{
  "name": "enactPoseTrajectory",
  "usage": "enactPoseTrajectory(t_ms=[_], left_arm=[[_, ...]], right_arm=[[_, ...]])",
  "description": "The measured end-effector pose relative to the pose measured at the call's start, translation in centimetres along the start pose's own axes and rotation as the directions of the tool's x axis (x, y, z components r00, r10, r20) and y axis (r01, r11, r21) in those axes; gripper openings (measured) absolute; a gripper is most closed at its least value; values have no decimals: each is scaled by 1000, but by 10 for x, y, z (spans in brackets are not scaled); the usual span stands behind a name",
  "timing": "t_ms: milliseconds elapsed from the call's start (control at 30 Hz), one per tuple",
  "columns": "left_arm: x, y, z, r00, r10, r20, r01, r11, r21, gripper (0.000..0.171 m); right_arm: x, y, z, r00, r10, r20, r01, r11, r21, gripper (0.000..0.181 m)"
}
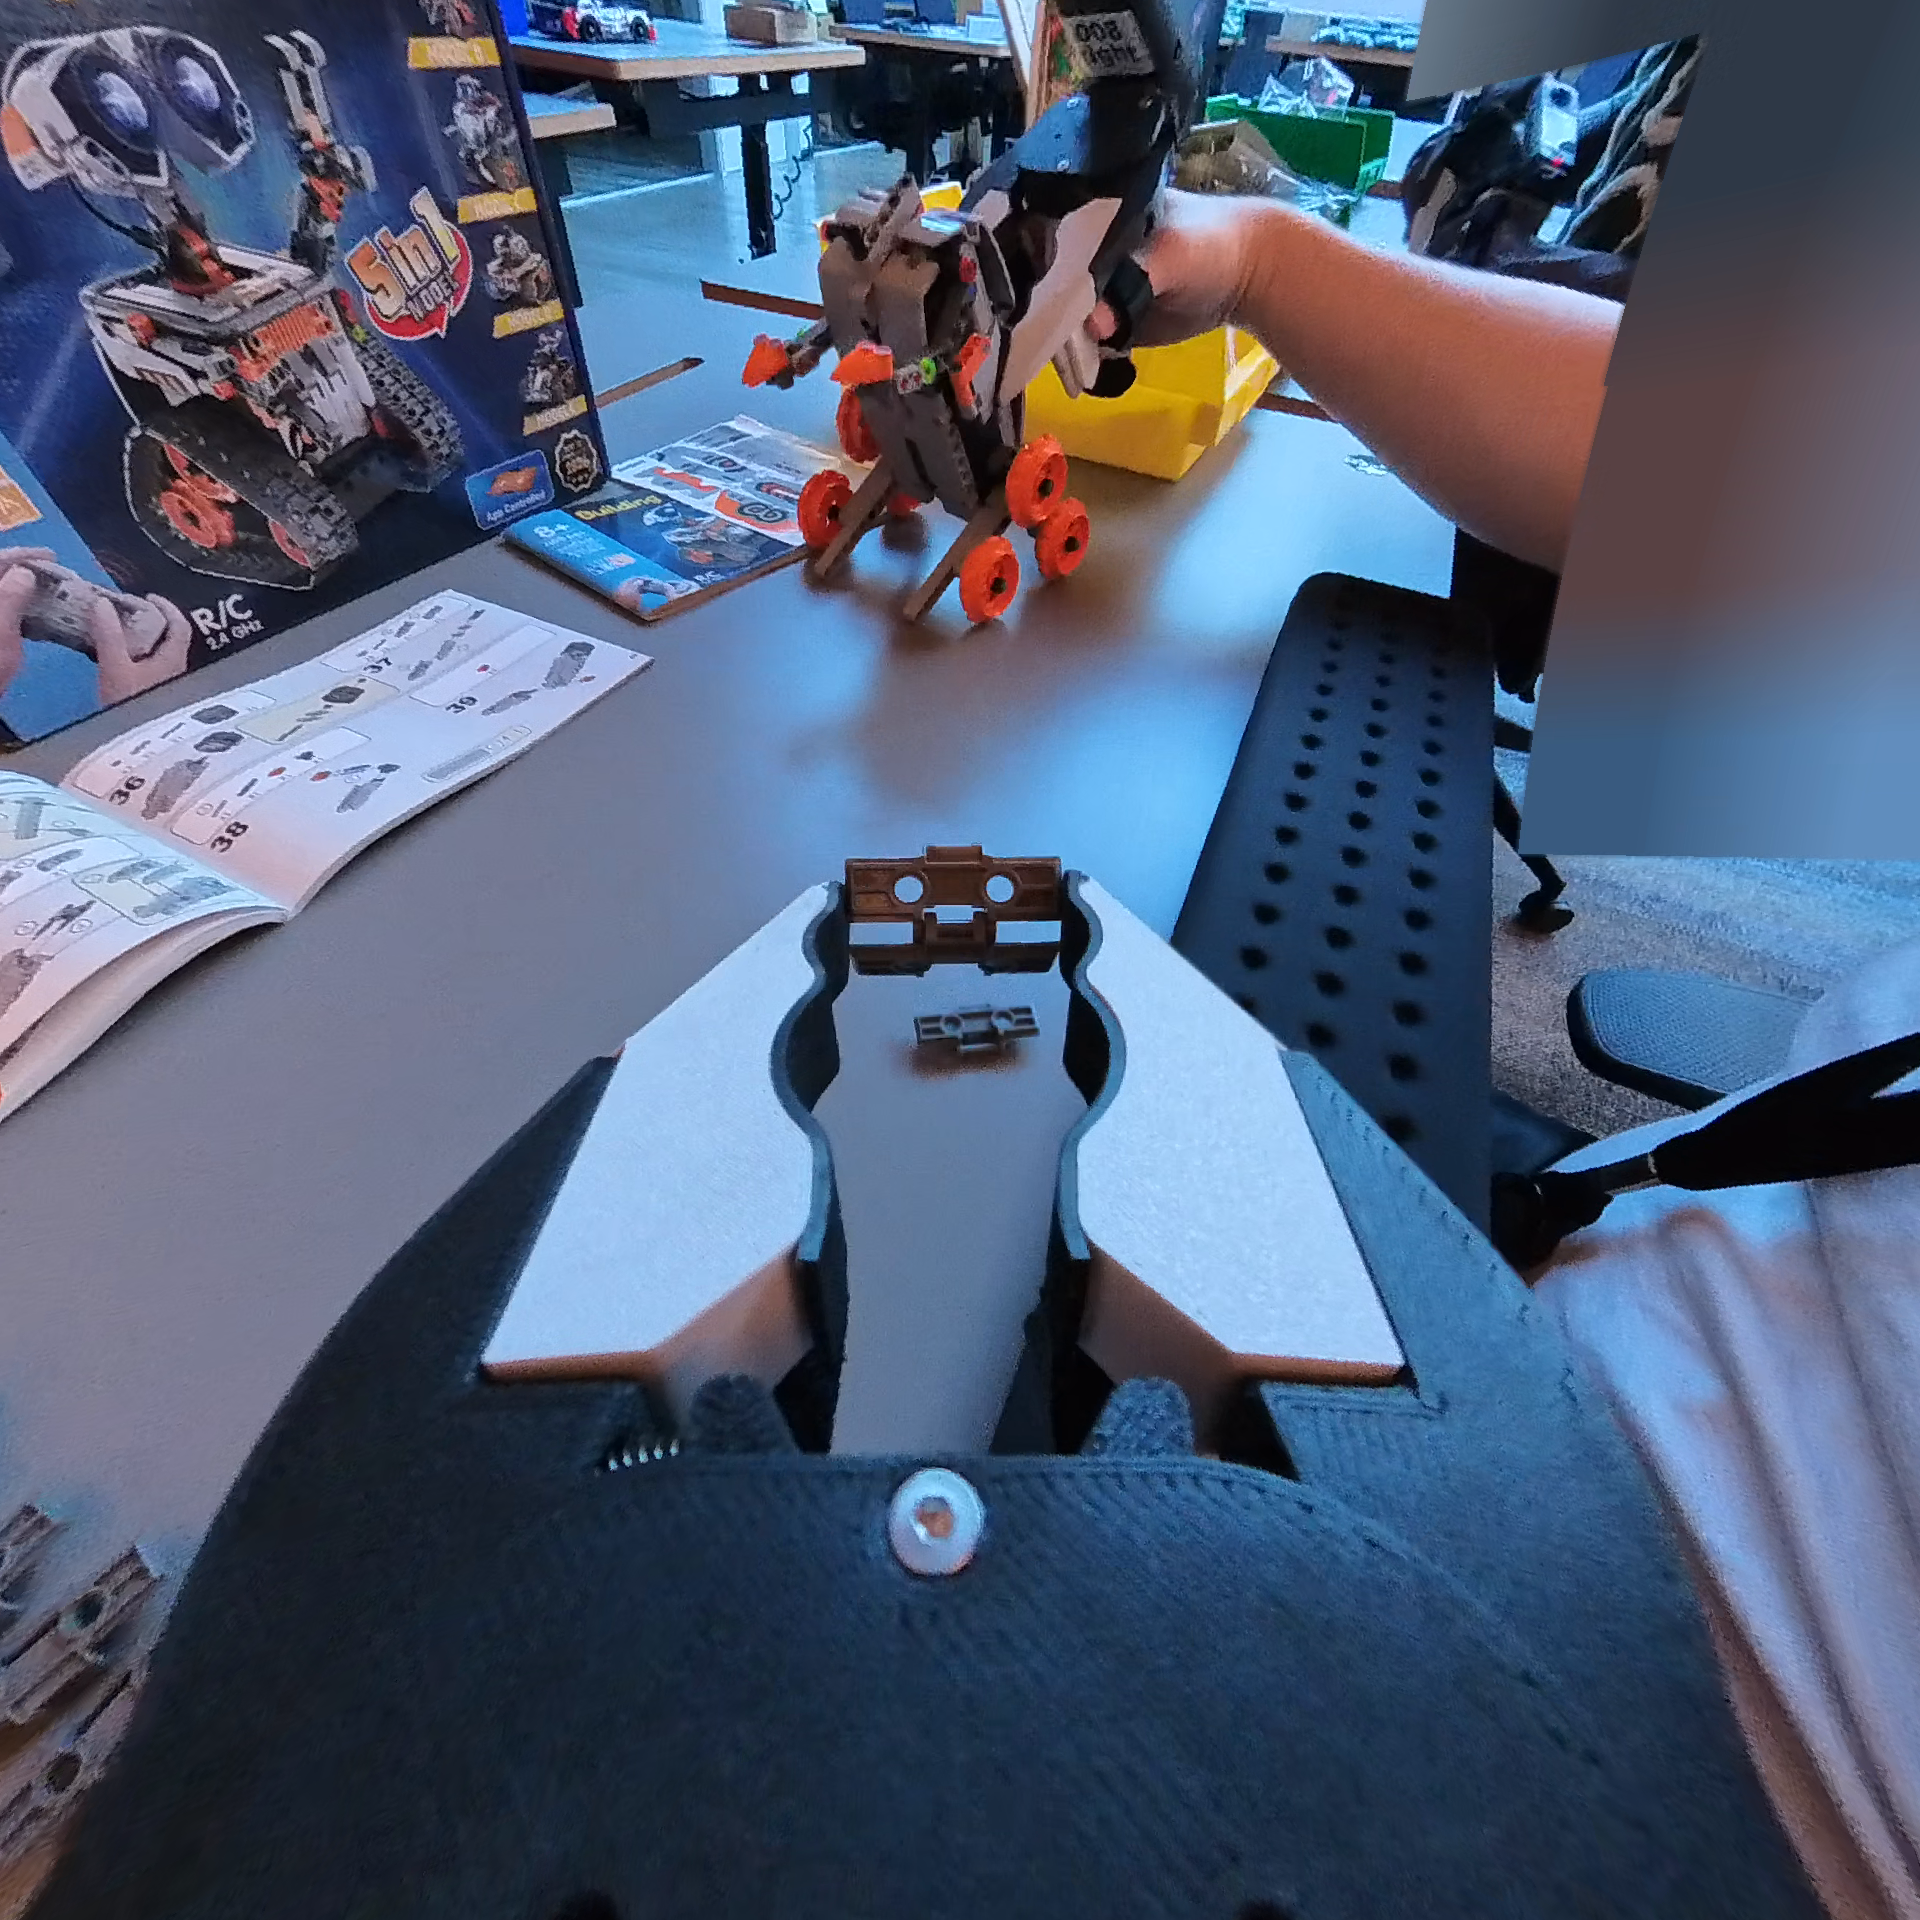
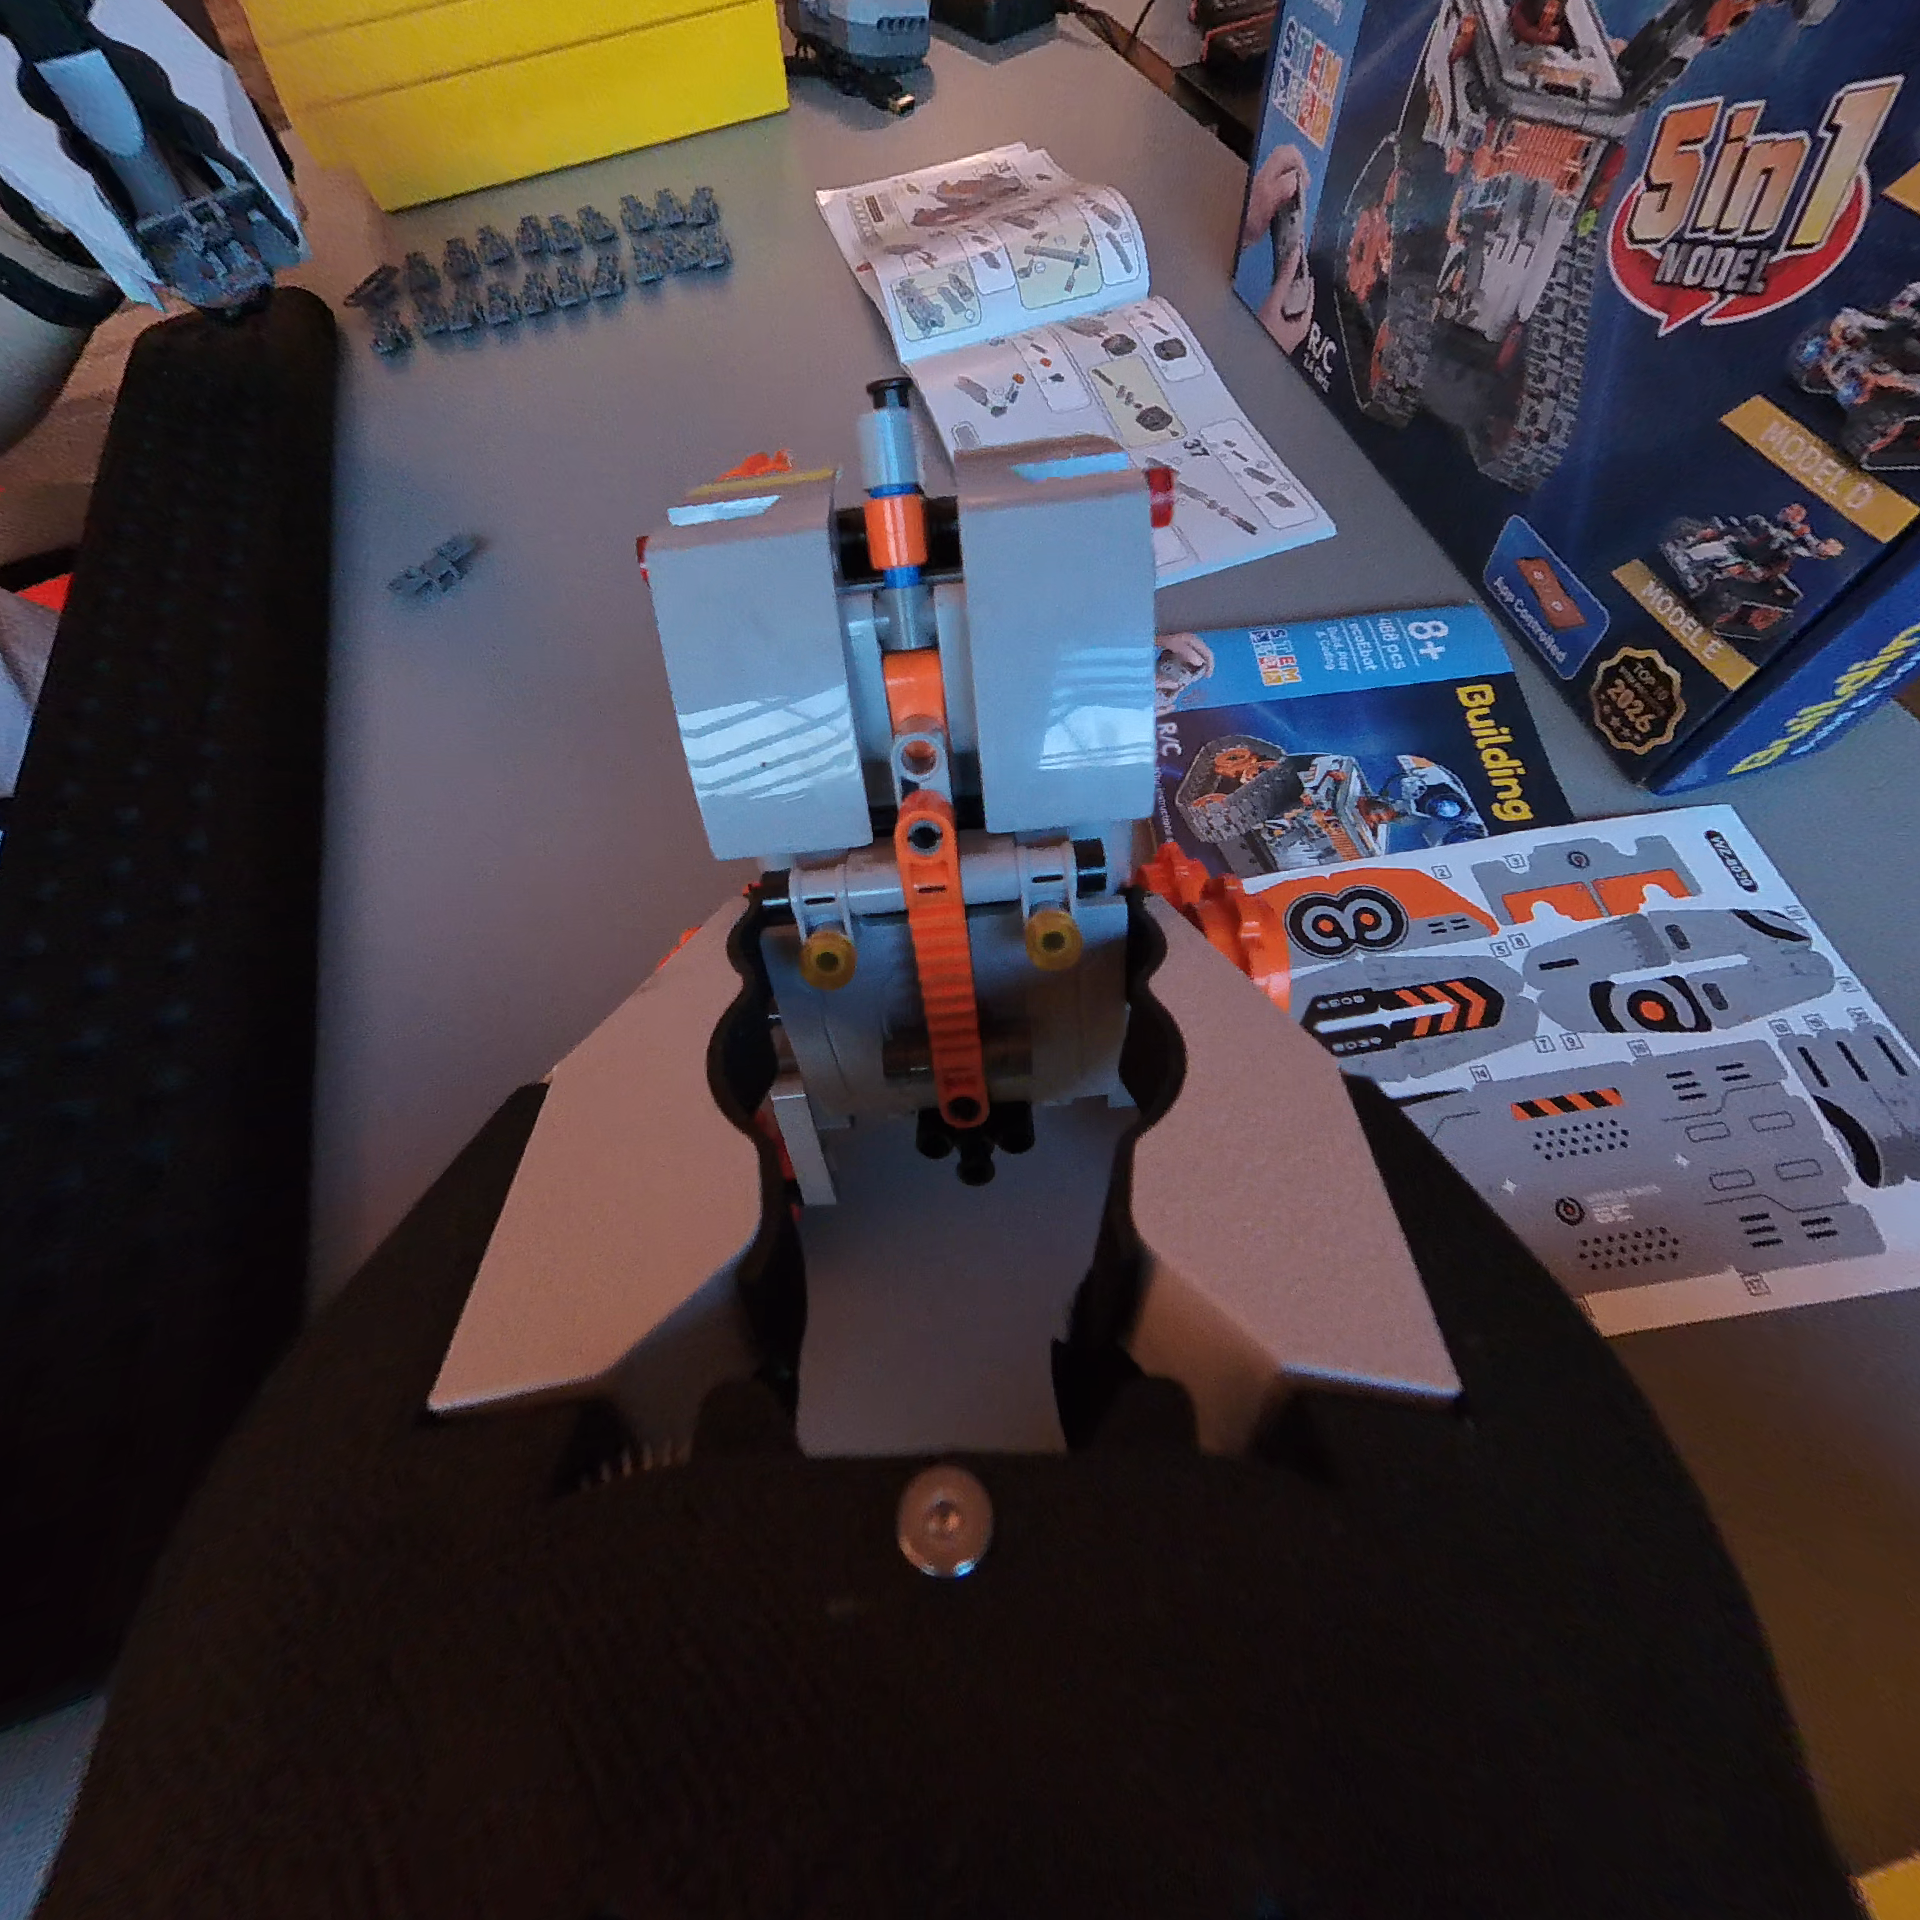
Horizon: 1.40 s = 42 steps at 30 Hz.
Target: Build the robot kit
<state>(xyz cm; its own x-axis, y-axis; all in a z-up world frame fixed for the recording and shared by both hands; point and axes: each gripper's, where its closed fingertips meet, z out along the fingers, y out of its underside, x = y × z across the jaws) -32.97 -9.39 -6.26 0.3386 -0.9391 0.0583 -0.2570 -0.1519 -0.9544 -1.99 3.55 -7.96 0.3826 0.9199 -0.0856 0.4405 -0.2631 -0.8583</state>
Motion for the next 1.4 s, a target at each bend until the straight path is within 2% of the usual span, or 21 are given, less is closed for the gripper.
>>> enactPoseTrajectory(t_ms=[233,267,300,400,467,533,600,633,700,767,833,867,967,1033,1100,1200,1400], left_arm=[[2,0,3,1000,27,-8,-27,1000,-15,39],[1,1,3,1000,31,-6,-31,999,-17,39],[-1,2,2,999,32,-3,-32,999,-16,39],[-6,2,-2,1000,18,-14,-18,1000,13,39],[-6,-1,-8,997,-16,-73,21,998,67,39],[-10,-4,-14,993,-60,-106,72,991,112,39],[-16,-4,-19,992,-64,-108,79,987,140,39],[-19,-5,-21,993,-62,-103,77,986,150,39],[-21,-6,-24,993,-58,-103,74,984,164,39],[-25,-5,-26,995,-47,-88,61,984,166,39],[-28,-2,-26,997,-32,-68,42,988,151,39],[-29,0,-25,998,-21,-56,29,989,142,39],[-31,4,-24,1000,3,-16,-1,993,121,39],[-32,8,-22,1000,8,8,-9,995,104,39],[-31,11,-21,1000,13,10,-14,995,97,39],[-27,14,-21,1000,21,12,-22,996,91,39],[-23,18,-12,1000,24,-19,-23,998,61,39]], right_arm=[[2,-3,3,1000,-26,14,26,999,-32,65],[4,-6,2,999,-37,-9,37,999,-20,71],[5,-15,0,999,-36,-35,37,999,21,86],[-3,-53,-21,997,-47,-68,60,980,188,95],[-2,-76,-43,975,-78,-209,130,961,246,99],[-12,-108,-71,895,-143,-422,285,912,296,83],[-48,-143,-84,814,-189,-549,433,827,358,61],[-72,-160,-83,800,-203,-564,479,783,397,57],[-124,-179,-57,853,-268,-448,479,743,467,48],[-166,-177,-7,914,-343,-219,406,795,450,47],[-191,-152,54,924,-383,10,361,879,313,51],[-198,-136,83,912,-399,90,369,898,238,51],[-211,-83,157,857,-411,311,421,906,37,50],[-217,-55,187,807,-395,438,456,889,-39,50],[-220,-48,204,776,-400,488,465,885,-14,47],[-221,-43,216,771,-305,559,391,920,-38,46],[-225,-22,231,757,-310,575,430,899,-81,55]])
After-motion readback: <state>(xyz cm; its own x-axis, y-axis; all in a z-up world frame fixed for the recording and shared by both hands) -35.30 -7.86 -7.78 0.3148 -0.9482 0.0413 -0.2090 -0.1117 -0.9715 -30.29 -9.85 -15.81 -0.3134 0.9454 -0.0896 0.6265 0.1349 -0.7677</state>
